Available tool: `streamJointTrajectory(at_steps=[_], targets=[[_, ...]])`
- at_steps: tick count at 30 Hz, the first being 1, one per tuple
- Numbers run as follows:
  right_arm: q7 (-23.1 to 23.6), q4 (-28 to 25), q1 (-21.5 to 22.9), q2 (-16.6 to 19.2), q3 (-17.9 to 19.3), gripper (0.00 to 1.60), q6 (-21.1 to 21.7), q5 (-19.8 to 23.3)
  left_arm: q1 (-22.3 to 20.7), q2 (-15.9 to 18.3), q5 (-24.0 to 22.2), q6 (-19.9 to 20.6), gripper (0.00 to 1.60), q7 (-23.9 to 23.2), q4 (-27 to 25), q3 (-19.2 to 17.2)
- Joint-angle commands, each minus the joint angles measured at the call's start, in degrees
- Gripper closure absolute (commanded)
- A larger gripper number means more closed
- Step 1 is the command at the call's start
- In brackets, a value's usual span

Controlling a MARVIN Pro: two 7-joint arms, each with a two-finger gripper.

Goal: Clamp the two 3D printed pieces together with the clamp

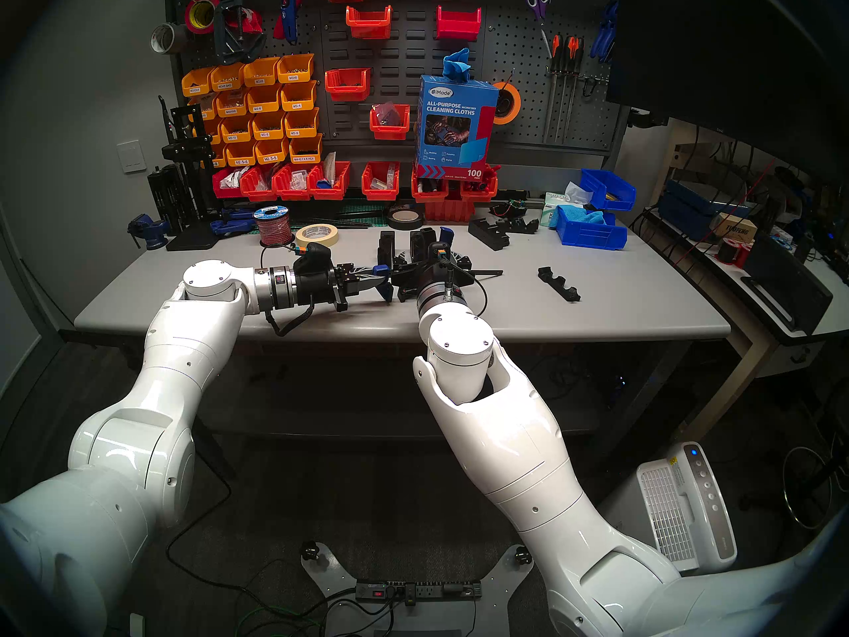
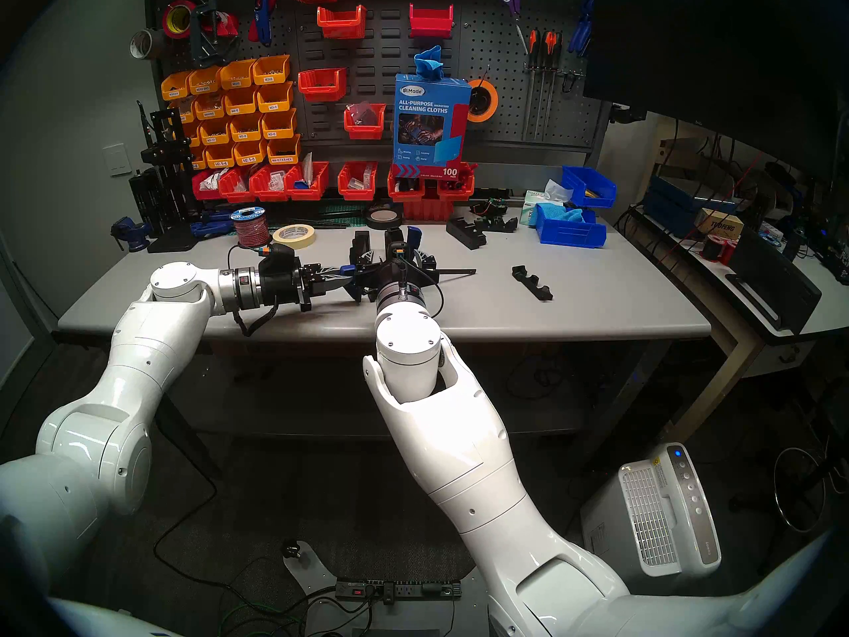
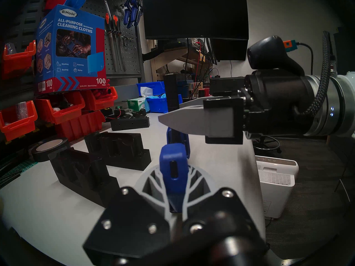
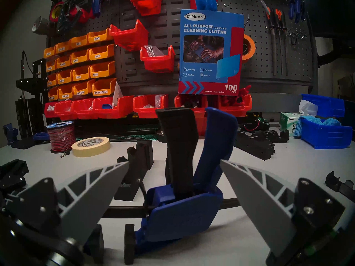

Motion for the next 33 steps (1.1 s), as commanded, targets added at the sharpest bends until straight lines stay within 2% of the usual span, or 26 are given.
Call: streamJointTrajectory(at_steps=[1,14,33], targets=[[-0.33,-1.19,1.70,-1.27,0.34,0.00,0.09,0.15,-1.89,-0.07,-0.50,-0.14,1.60,0.06,-1.02,-0.61],[-0.86,-1.11,1.10,-1.13,1.10,0.00,0.18,0.07,-1.90,-0.09,-0.47,-0.14,1.60,0.00,-1.00,-0.66],[0.93,1.73,3.72,0.30,2.72,0.00,-2.86,-0.27,-1.88,-0.12,-0.39,-0.14,1.60,0.01,-1.01,-0.71]])
